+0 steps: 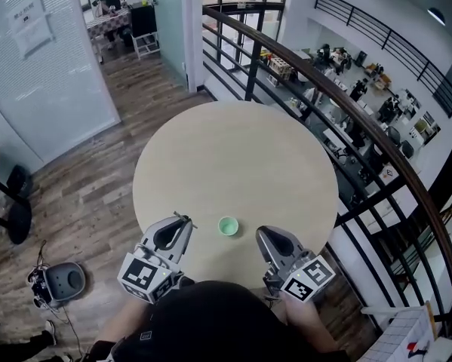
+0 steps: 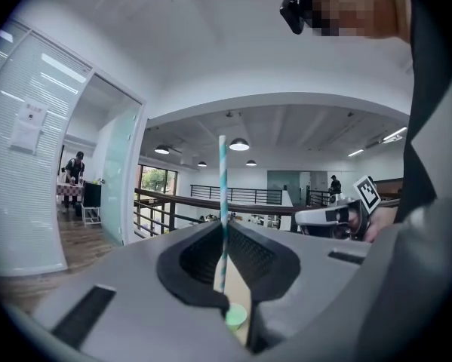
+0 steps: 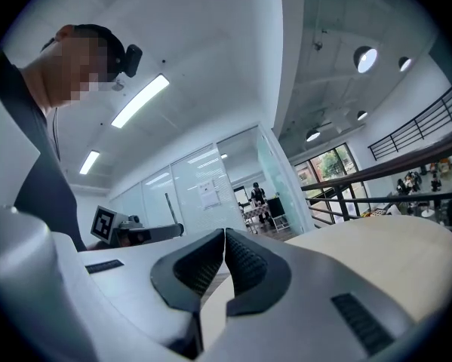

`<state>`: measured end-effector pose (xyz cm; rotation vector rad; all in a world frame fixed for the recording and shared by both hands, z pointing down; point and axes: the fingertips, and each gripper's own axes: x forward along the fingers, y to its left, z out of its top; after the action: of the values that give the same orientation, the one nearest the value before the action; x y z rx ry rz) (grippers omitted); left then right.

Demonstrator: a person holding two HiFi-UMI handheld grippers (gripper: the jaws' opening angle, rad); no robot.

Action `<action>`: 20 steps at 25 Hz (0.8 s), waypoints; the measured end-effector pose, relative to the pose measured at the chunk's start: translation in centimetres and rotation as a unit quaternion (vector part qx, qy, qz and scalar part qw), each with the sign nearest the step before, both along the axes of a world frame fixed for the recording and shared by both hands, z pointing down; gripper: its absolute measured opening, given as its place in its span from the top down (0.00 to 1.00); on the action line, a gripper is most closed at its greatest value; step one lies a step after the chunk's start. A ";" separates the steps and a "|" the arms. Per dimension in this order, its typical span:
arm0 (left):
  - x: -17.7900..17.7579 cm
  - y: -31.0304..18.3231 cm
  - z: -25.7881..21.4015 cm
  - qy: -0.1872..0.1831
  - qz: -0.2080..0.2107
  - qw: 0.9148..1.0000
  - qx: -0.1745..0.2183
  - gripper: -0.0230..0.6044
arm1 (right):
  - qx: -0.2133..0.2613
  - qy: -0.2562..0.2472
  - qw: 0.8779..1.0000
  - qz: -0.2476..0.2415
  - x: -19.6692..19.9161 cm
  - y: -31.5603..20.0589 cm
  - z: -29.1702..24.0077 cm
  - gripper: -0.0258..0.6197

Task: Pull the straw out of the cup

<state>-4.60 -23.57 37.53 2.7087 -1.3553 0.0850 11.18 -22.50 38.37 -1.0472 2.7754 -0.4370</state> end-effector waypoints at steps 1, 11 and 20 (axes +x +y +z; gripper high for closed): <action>-0.5 -0.1 0.0 0.000 -0.004 1.000 -0.001 0.92 | 0.005 0.000 1.000 0.002 -0.2 0.0 -0.4 0.92; -2.3 -0.2 -1.2 -0.001 -0.015 1.000 0.021 0.92 | 0.041 0.036 0.998 0.027 -0.9 0.9 -2.6 0.93; -3.3 -0.2 -1.6 0.007 -0.016 1.000 0.024 0.92 | 0.051 0.056 0.996 0.038 -1.8 0.8 -2.6 0.93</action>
<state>-7.91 -23.72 35.94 2.7212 -1.4131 0.0298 9.43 -21.66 35.73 -1.1842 2.8085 -0.2311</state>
